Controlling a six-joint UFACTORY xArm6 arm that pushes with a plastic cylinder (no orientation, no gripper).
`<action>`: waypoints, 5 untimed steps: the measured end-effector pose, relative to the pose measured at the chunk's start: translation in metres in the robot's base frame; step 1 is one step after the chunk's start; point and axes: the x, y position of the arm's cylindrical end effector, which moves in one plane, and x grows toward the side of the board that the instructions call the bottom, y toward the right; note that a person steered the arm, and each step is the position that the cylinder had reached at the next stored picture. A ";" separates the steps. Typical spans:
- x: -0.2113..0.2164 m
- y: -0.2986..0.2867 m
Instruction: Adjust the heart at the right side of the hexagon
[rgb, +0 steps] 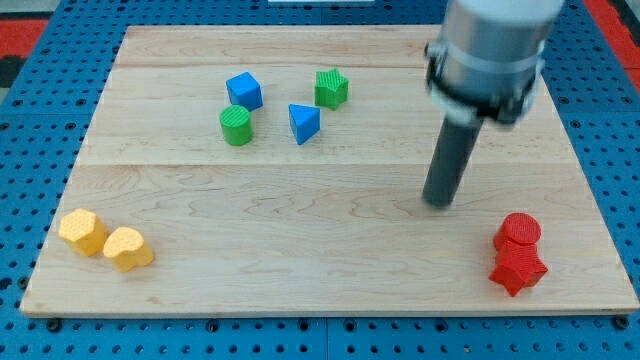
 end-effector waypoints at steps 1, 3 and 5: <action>0.078 -0.076; 0.086 -0.188; 0.027 -0.256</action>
